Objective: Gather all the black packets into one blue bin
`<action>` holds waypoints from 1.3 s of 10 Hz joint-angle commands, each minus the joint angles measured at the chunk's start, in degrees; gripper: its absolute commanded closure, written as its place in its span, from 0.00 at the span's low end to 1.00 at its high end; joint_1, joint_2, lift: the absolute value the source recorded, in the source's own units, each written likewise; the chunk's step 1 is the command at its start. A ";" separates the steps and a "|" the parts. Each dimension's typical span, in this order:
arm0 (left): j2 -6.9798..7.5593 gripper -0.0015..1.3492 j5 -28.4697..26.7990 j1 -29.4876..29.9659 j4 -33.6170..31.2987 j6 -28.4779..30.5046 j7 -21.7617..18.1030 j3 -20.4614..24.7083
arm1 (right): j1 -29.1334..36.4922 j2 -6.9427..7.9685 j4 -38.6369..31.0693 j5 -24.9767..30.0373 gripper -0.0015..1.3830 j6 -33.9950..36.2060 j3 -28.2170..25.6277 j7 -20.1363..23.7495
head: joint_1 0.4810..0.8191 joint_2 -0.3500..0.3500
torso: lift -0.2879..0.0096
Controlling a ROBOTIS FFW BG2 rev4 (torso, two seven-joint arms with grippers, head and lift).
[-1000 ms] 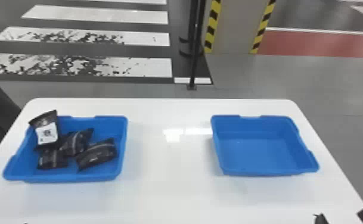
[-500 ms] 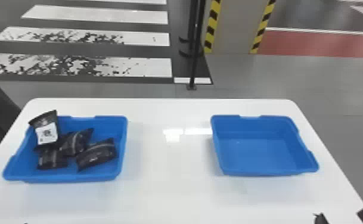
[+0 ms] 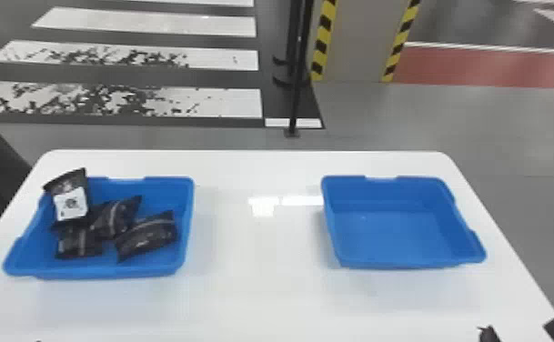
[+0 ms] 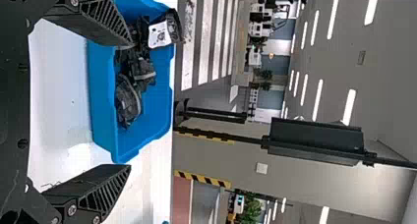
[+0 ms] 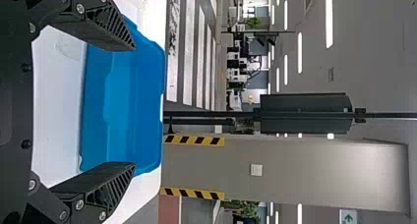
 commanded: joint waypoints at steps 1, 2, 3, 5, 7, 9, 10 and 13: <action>0.00 0.11 0.00 0.00 0.06 -0.10 0.00 0.00 | 0.00 0.05 0.01 0.00 0.15 0.00 0.00 0.00 | 0.63 0.36 | 0.60; 0.00 0.11 -0.11 0.00 -0.08 -0.10 0.00 0.00 | 0.00 0.05 0.01 0.00 0.15 0.00 0.00 0.00 | 0.63 0.36 | 0.60; 0.00 0.11 -0.11 0.00 0.06 -0.24 0.00 0.00 | 0.00 0.05 0.01 0.00 0.15 0.00 0.00 0.00 | 0.63 0.36 | 0.60; 0.00 0.11 -0.23 0.00 0.06 -0.24 0.00 0.00 | 0.00 0.05 0.01 -0.11 0.15 0.00 0.00 0.00 | 0.63 0.36 | 0.60; 0.00 0.11 -0.23 0.00 0.06 -0.10 0.00 0.11 | 0.00 0.05 0.15 -0.11 0.15 0.00 0.00 0.00 | 0.63 0.36 | 0.60; 0.00 0.11 -0.23 0.00 0.06 -0.10 0.00 0.00 | 0.00 0.05 0.15 -0.23 0.15 0.00 0.00 0.00 | 0.63 0.36 | 0.60; 0.00 0.11 -0.23 0.00 -0.08 -0.10 0.00 0.00 | 0.00 0.05 0.15 -0.23 0.15 0.00 0.00 0.00 | 0.63 0.36 | 0.60; 0.00 0.11 -0.11 0.00 0.06 0.04 0.00 0.00 | 0.00 0.05 0.15 -0.23 0.15 0.00 0.00 0.00 | 0.63 0.36 | 0.60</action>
